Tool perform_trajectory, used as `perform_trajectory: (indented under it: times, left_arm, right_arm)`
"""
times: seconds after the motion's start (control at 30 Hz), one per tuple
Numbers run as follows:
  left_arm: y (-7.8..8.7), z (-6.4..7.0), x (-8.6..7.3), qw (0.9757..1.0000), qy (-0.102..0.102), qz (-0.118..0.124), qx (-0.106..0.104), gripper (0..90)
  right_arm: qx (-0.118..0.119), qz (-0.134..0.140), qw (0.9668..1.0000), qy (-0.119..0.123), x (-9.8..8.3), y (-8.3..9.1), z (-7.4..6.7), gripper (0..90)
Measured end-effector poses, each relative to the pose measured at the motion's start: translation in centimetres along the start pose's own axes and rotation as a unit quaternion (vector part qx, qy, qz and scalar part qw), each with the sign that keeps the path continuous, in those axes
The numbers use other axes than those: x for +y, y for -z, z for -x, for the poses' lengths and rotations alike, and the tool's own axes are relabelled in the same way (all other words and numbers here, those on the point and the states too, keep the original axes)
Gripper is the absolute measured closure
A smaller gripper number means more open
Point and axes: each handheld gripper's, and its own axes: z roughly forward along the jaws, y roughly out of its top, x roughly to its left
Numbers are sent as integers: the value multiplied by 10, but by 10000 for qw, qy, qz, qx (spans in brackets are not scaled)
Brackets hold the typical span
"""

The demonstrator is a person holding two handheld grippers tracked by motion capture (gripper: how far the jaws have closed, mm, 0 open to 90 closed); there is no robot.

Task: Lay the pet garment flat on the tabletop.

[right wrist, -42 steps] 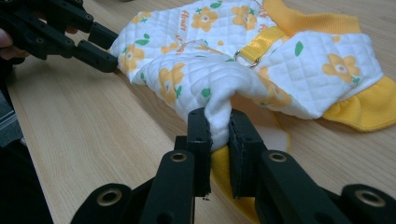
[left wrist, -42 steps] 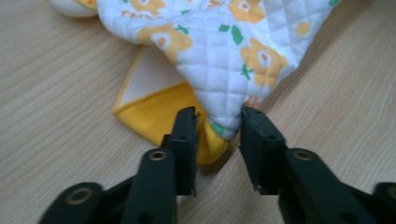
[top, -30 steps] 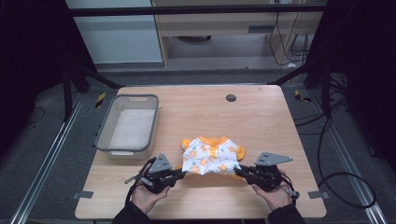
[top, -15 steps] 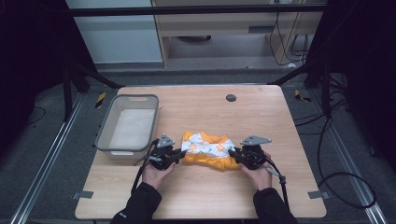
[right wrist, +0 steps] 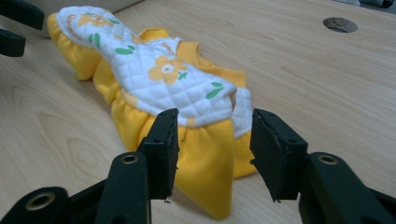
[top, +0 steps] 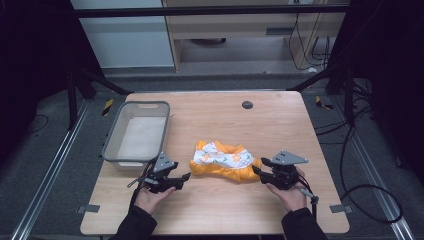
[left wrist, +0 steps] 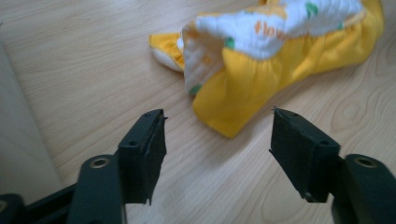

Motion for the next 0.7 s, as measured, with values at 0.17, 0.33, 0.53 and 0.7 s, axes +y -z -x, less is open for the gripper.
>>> perform_trajectory:
  times: [0.17,0.33,0.53,0.7]
  left_arm:
    - [-3,5,-4,9999,-107,-40,16,403]
    - [-20,12,-1,9998,-74,-161,-78,391]
    - [-39,10,3,10000,-74,28,27,404]
    - [-45,12,6,9998,-123,147,18,456]
  right_arm:
    - [62,-248,9997,-21,-23,8,1,464]
    - [84,-420,9991,-40,-32,0,4,445]
    - [140,-620,9980,-39,-33,-16,4,475]
    - [209,-710,9973,1,-30,-25,3,566]
